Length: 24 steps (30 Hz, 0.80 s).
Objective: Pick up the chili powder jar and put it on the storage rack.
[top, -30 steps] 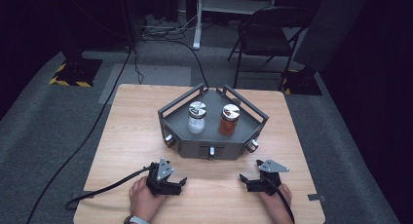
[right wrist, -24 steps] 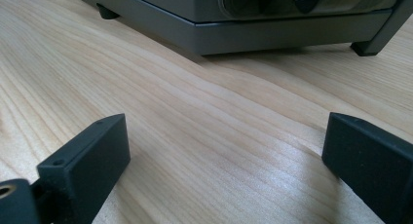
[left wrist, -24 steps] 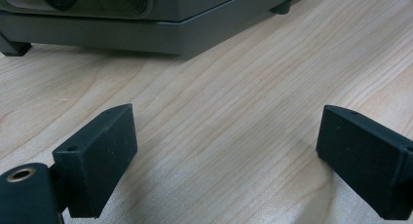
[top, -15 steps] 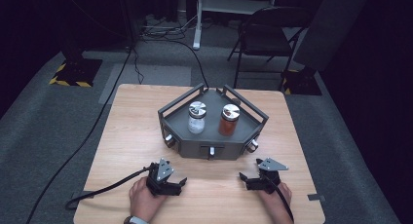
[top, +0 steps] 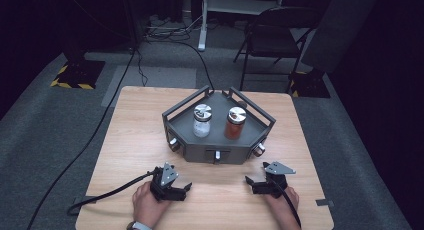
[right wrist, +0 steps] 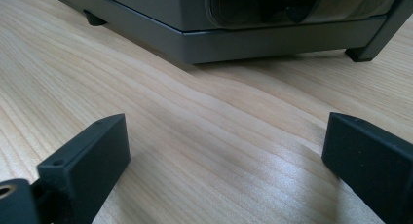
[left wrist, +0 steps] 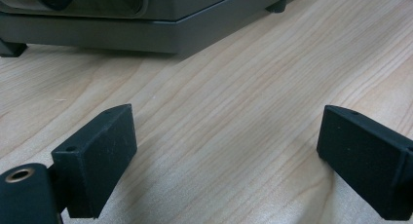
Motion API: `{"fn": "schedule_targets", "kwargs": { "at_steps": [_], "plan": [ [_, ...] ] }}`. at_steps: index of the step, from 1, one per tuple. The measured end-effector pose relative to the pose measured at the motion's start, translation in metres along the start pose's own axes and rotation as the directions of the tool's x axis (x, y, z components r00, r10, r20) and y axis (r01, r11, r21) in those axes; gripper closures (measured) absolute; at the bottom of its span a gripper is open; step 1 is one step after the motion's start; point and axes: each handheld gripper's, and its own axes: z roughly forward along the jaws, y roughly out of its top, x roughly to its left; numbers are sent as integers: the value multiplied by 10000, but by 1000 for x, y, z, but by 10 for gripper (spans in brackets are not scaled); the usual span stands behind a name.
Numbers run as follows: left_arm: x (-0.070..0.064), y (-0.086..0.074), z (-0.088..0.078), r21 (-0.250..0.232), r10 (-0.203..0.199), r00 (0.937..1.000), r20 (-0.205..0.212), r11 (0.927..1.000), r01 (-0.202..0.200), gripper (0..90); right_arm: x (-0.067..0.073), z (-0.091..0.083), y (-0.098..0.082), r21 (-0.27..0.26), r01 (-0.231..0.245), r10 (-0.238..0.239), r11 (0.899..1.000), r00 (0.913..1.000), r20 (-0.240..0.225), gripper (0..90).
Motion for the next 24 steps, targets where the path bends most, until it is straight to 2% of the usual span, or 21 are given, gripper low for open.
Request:
{"fn": "schedule_targets", "kwargs": {
  "at_steps": [24],
  "plan": [
    [-2, 1, 1, 11, -71, 9999, -139, 10000, 71, 66, 0, 1, 0, -9, -24, 24, 10000, 10000, 32, 36]
  ]
}}
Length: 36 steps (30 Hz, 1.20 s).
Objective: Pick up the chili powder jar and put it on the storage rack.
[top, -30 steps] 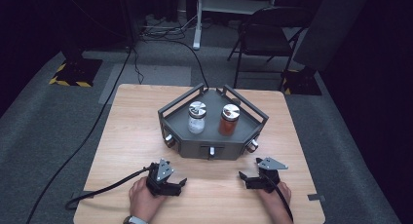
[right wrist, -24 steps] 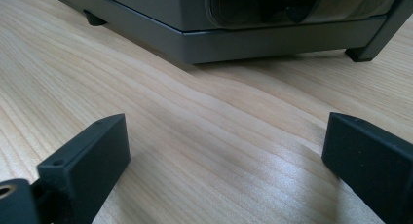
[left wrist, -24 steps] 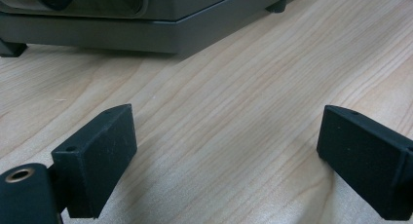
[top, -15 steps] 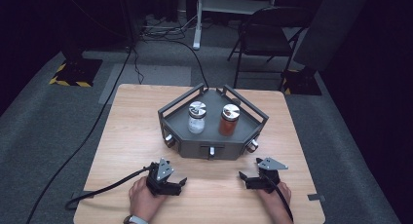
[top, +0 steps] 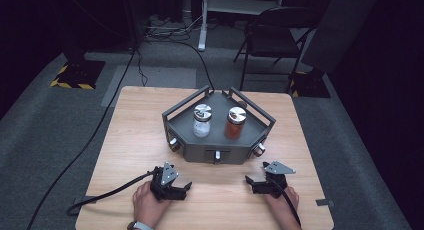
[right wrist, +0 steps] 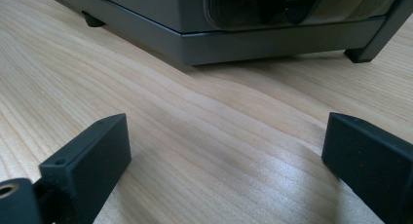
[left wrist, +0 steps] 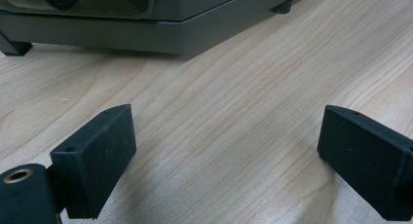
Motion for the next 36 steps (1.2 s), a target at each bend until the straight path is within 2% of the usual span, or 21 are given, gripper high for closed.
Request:
{"fn": "schedule_targets", "kwargs": {
  "at_steps": [36],
  "plan": [
    [0, 0, 0, 12, -23, 10000, -14, 10000, 23, 64, 1, -1, 0, 6, -6, 6, 10000, 10000, 22, 33]
  ]
}}
